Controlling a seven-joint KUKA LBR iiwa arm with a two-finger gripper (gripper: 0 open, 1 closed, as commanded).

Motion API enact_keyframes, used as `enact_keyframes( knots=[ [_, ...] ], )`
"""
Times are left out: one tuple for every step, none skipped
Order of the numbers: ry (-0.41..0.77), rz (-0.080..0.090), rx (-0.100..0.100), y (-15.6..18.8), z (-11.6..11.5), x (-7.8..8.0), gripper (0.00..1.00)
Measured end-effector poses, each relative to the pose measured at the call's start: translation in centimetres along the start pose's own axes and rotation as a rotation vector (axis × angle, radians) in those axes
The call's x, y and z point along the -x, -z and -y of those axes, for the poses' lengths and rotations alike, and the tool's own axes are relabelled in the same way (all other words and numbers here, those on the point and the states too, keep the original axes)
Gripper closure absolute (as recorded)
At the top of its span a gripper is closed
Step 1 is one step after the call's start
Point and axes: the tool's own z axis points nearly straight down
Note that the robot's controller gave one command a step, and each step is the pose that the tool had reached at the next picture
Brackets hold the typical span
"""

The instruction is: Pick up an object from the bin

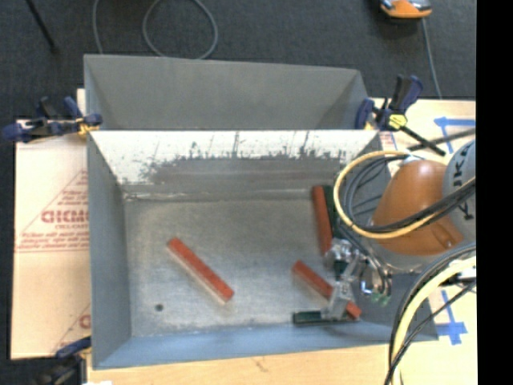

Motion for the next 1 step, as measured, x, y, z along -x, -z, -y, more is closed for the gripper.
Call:
enact_keyframes(
  knots=[
    [-0.094, 0.001, 0.0, 0.5, -1.53, 1.46, 0.0]
  ],
)
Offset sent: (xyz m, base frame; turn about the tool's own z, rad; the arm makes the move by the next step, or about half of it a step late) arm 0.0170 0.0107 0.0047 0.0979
